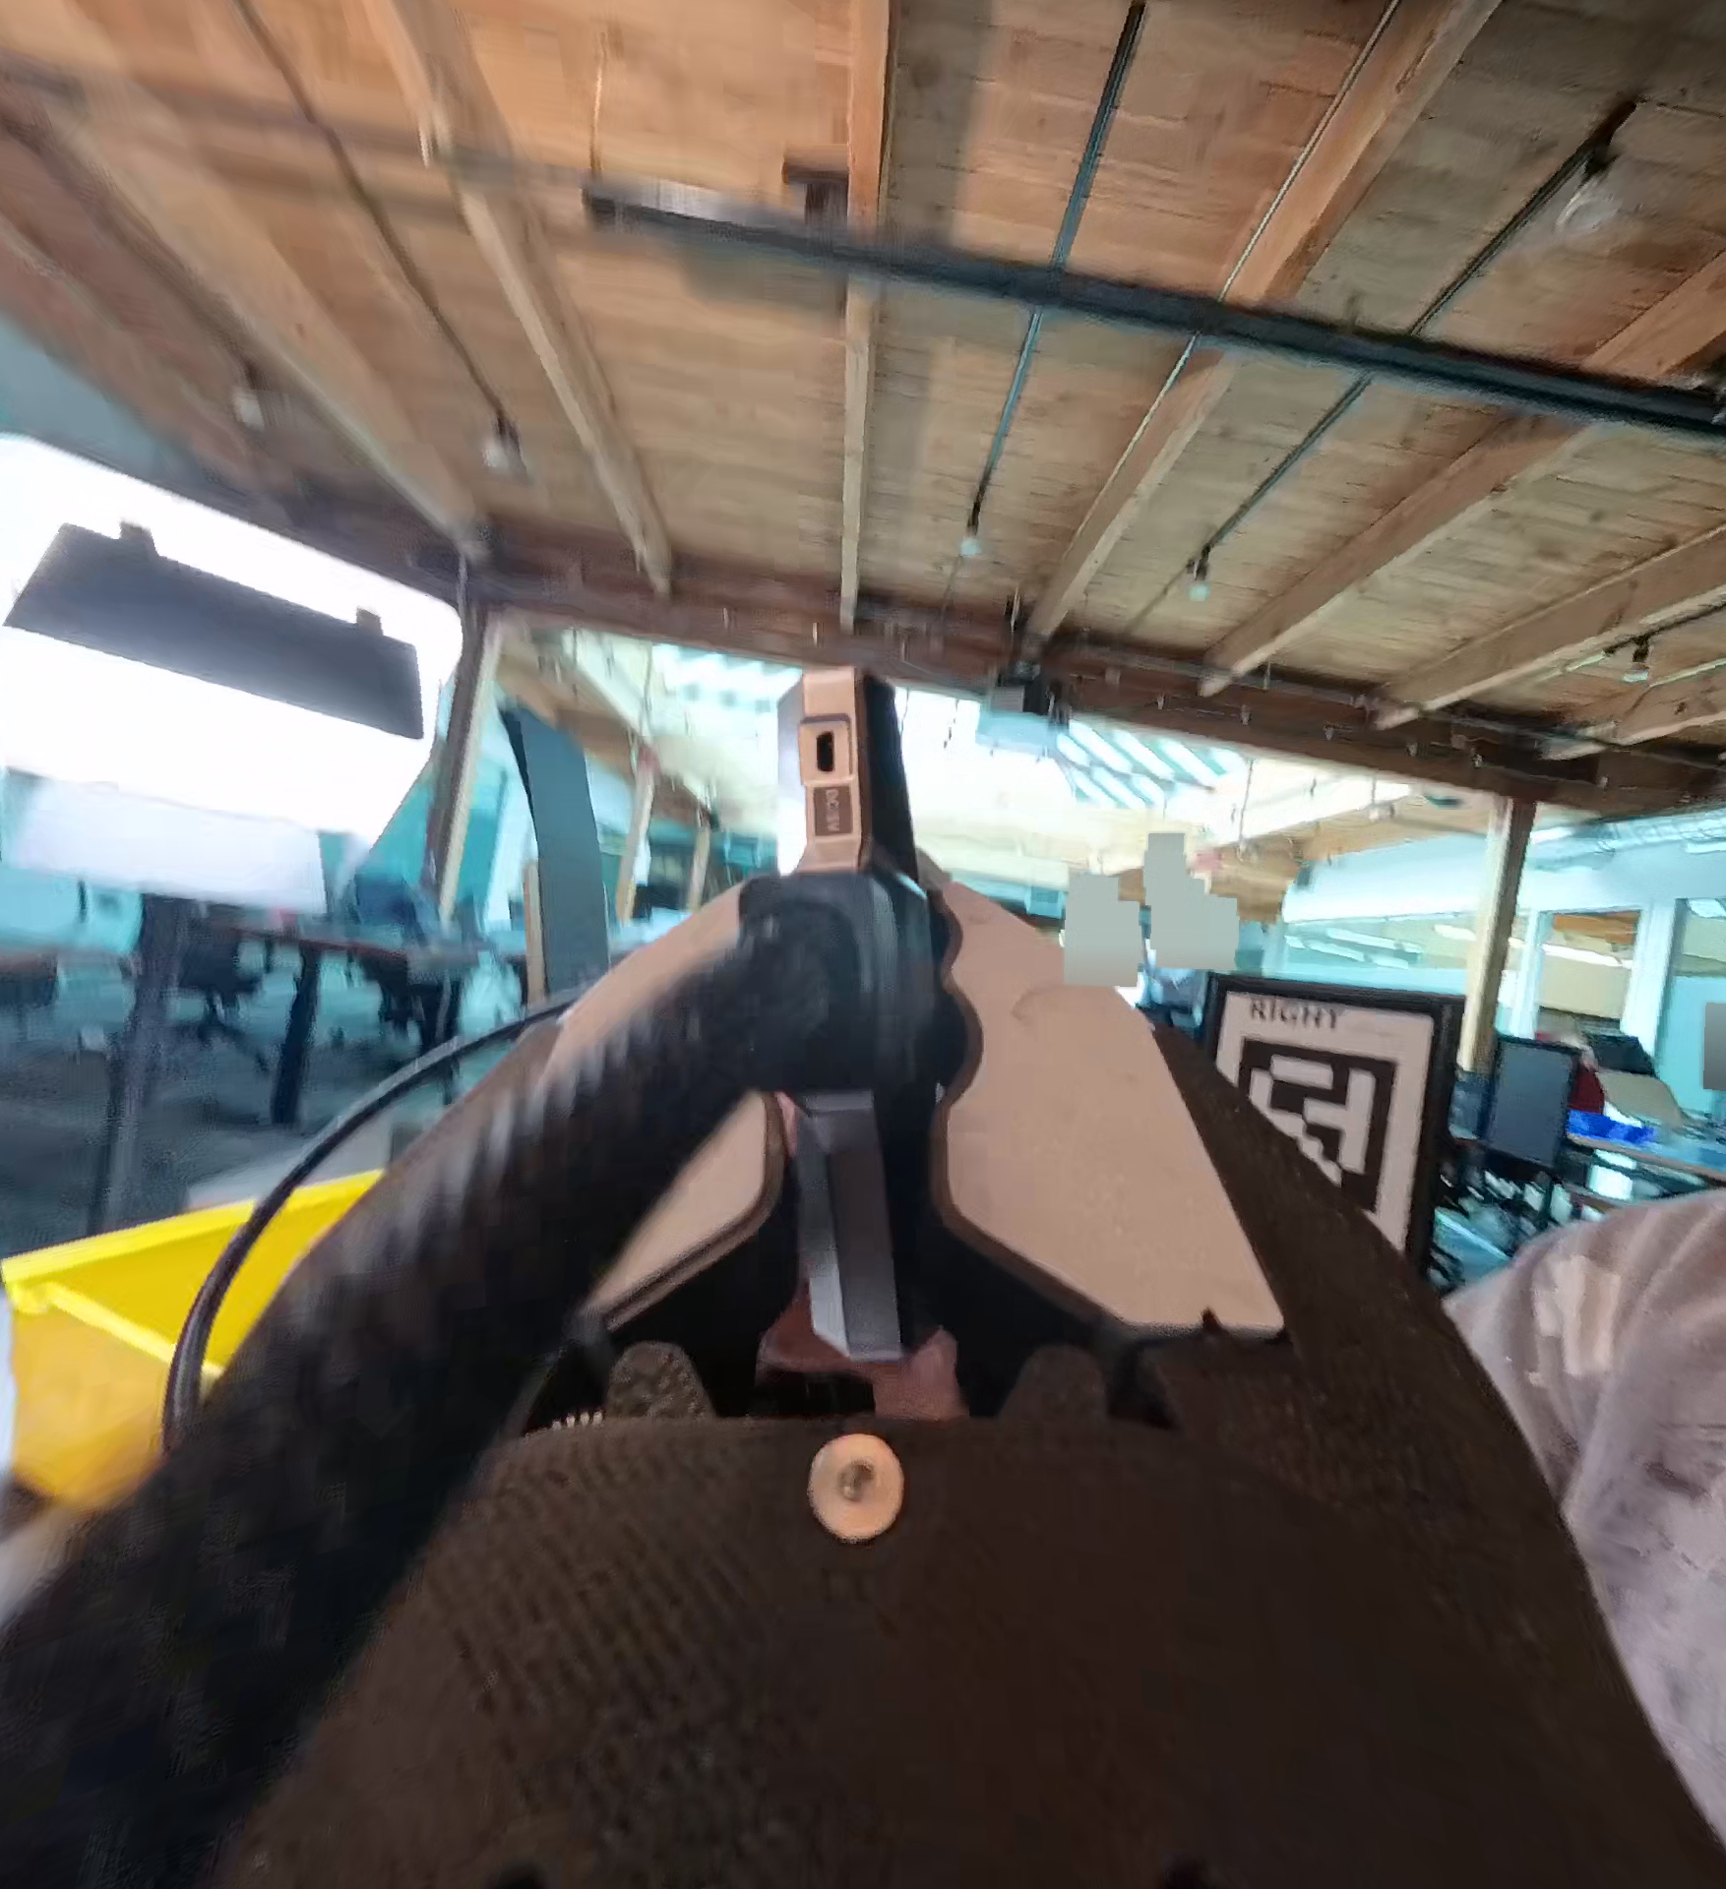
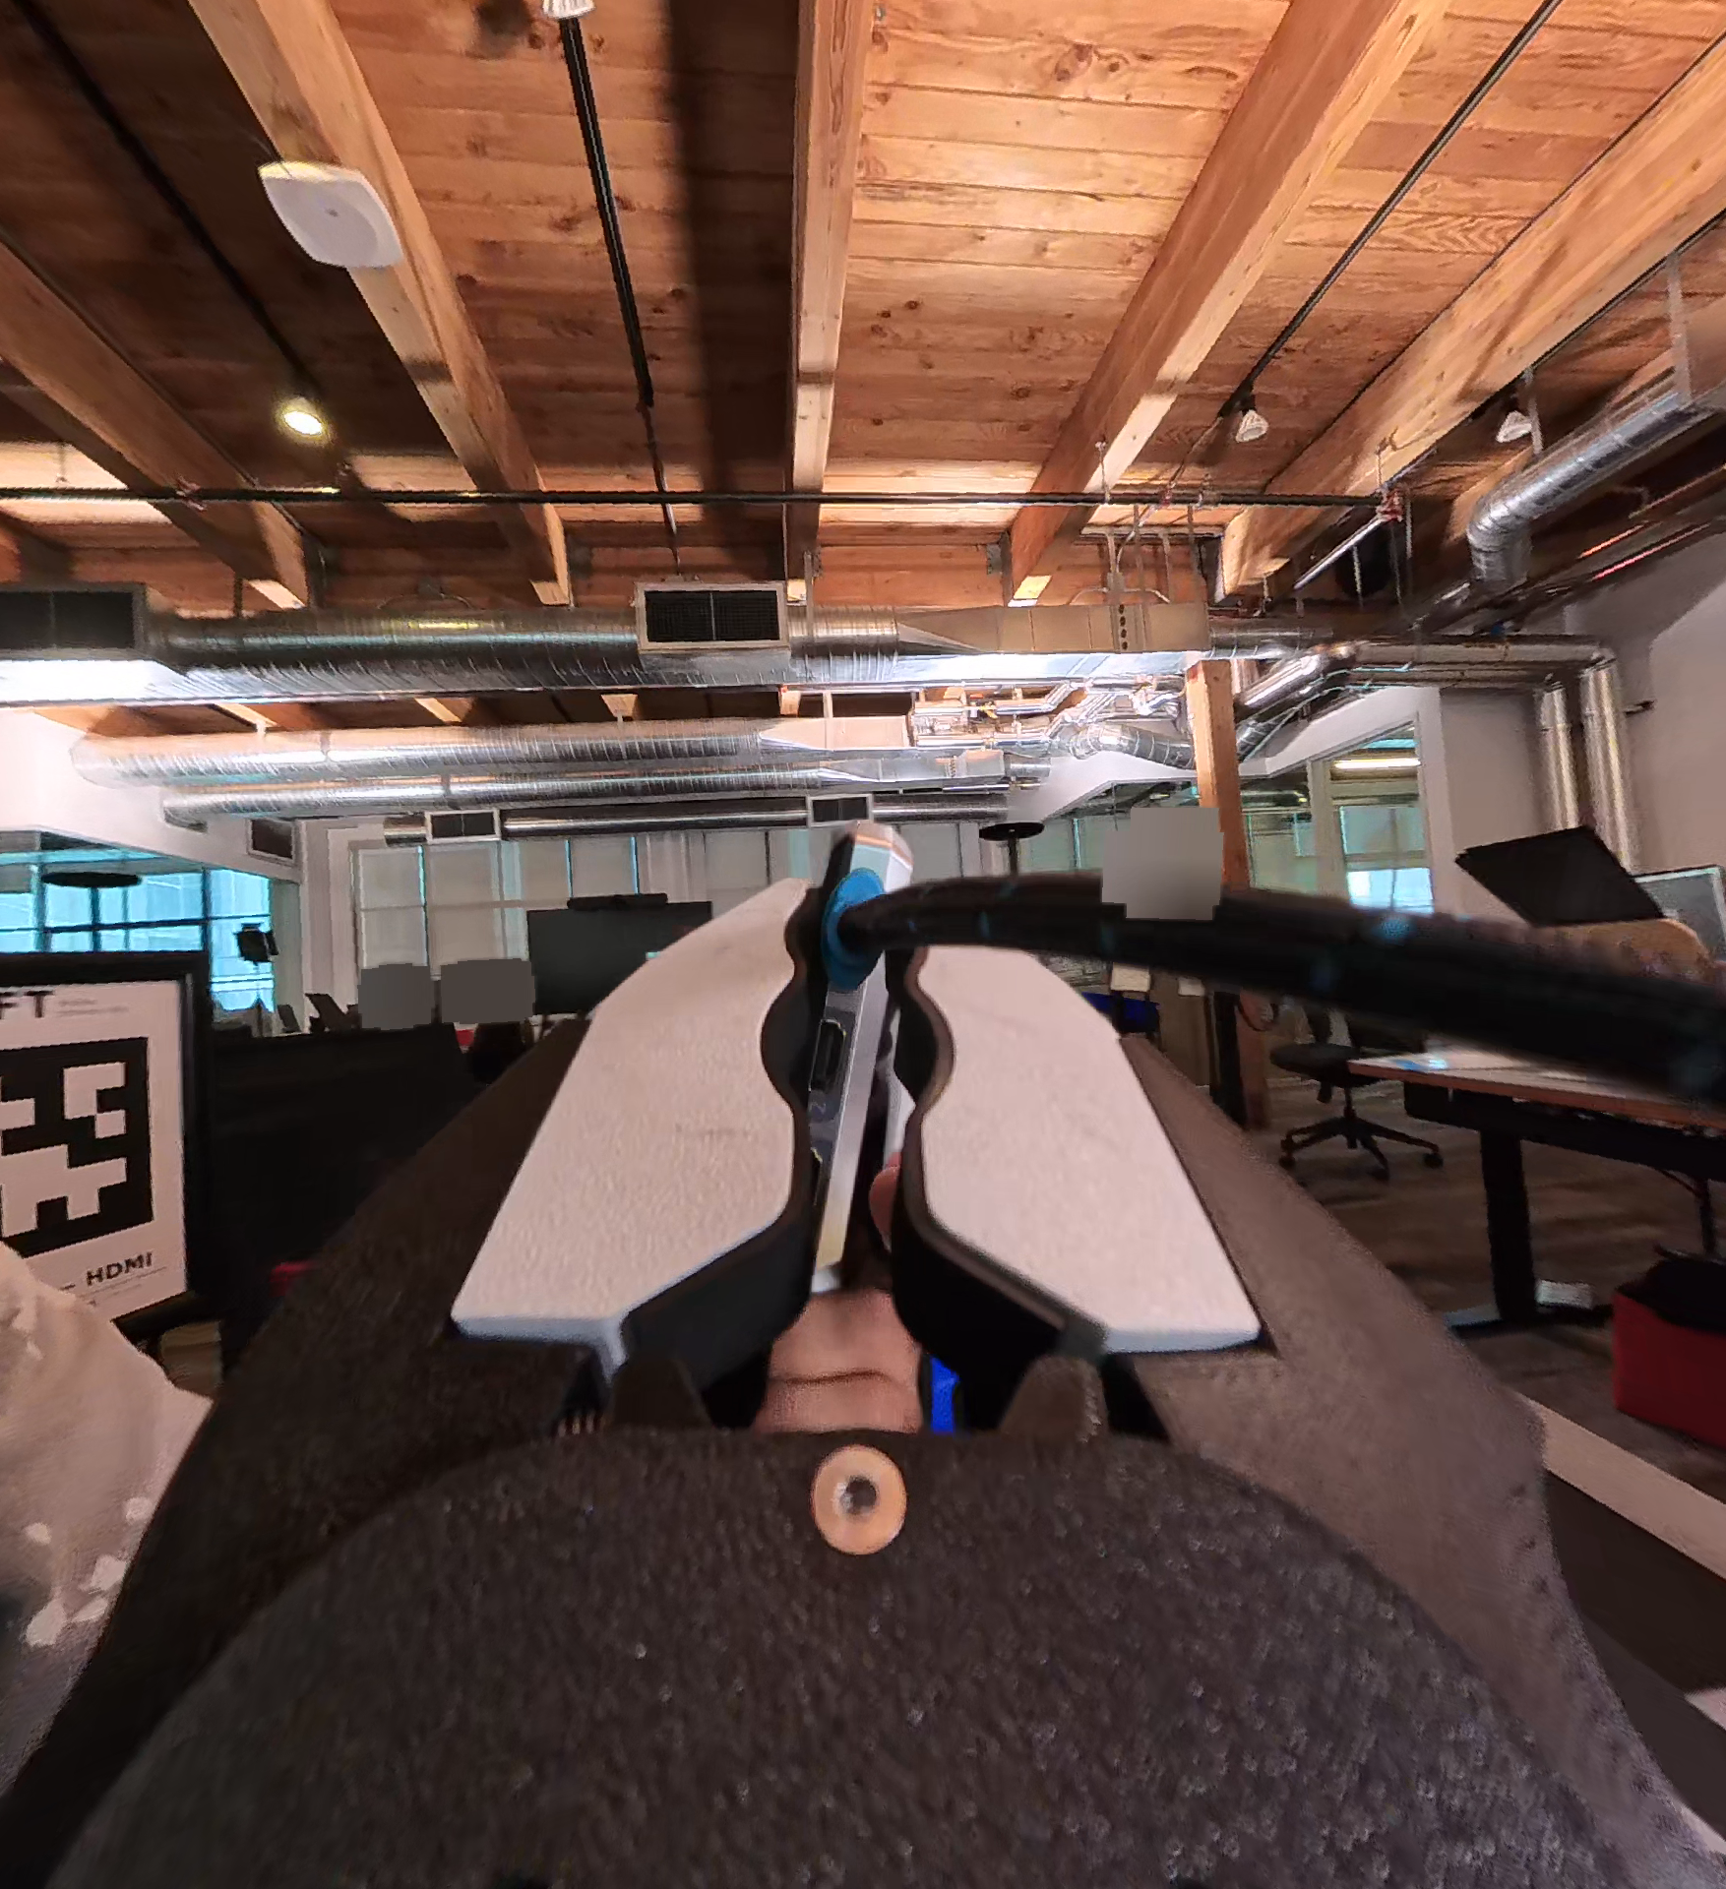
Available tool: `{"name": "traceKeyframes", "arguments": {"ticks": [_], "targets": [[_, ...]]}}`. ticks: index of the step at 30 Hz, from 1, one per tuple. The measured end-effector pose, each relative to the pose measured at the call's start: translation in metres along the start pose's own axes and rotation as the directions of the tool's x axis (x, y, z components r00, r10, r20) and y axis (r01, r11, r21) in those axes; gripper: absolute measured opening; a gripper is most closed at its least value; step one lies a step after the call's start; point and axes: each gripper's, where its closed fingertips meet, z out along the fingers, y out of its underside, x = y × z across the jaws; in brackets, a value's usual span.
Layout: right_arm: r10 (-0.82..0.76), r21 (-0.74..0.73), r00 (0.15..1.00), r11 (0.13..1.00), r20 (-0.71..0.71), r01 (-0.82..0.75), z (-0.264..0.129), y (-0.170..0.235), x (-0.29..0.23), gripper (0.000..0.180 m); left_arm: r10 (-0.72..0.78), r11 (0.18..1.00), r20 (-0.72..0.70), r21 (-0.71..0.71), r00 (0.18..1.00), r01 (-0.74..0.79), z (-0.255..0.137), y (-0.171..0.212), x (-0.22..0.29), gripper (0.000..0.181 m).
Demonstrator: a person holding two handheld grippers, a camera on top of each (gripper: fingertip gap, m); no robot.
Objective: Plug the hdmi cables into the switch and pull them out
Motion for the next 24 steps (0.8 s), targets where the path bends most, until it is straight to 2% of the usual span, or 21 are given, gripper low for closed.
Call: {"name": "traceKeyframes", "arguments": {"ticks": [1, 3, 6, 8, 10, 12, 14, 15, 19, 22, 24], "targets": [[0.001, -0.005, 1.0, 1.0, -0.009, -0.001, -0.003, -0.002, 0.003, 0.011, -0.046, 0.996, 0.007, -0.079, 0.999, 0.046, 0.002, 0.007, -0.004, 0.026], [0.002, -0.018, 1.0, 1.0, -0.02, -0.003, -0.006, -0.005, 0.008, 0.011, -0.085, 0.974, 0.033, -0.209, 0.996, 0.09, 0.001, 0.018, -0.008, 0.027], [-0.02, -0.027, 0.999, 0.999, -0.026, 0.019, -0.011, -0.013, 0.009, 0.011, -0.055, 0.964, 0.073, -0.255, 0.996, 0.072, -0.004, 0.013, -0.009, 0.03], [-0.03, -0.021, 0.999, 0.999, -0.019, 0.029, -0.014, -0.021, 0.008, 0.011, -0.058, 0.934, 0.067, -0.348, 0.996, 0.078, -0.009, 0.014, -0.002, 0.034], [-0.036, -0.019, 0.999, 0.999, -0.013, 0.036, -0.016, -0.026, 0.006, 0.011, -0.08, 0.835, 0.074, -0.539, 0.994, 0.107, -0.022, 0.03, 0.009, 0.035], [-0.032, -0.013, 0.999, 0.999, -0.005, 0.032, -0.017, -0.031, 0.004, 0.011, -0.052, 0.691, 0.026, -0.721, 0.998, 0.055, -0.043, 0.05, 0.027, 0.03], [-0.032, -0.018, 0.999, 0.999, -0.004, 0.032, -0.019, -0.036, 0.003, 0.011, 0.033, 0.58, -0.044, -0.813, 0.998, -0.055, -0.061, 0.056, 0.043, 0.028], [-0.039, -0.026, 0.999, 0.999, -0.01, 0.039, -0.021, -0.038, 0.004, 0.011, 0.095, 0.561, -0.067, -0.821, 0.993, -0.109, -0.066, 0.052, 0.048, 0.028], [-0.076, -0.098, 0.997, 0.993, -0.034, 0.072, -0.023, -0.035, 0.006, 0.011, 0.229, 0.638, -0.089, -0.738, 0.969, -0.218, -0.07, 0.011, 0.068, 0.027], [-0.104, -0.158, 0.994, 0.983, -0.034, 0.097, -0.021, -0.028, 0.006, 0.01, 0.336, 0.721, -0.005, -0.642, 0.942, -0.261, -0.064, -0.017, 0.057, 0.027], [-0.114, -0.189, 0.993, 0.976, -0.027, 0.107, -0.021, -0.025, 0.005, 0.01, 0.352, 0.75, 0.058, -0.615, 0.934, -0.244, -0.06, -0.02, 0.037, 0.029]]}}
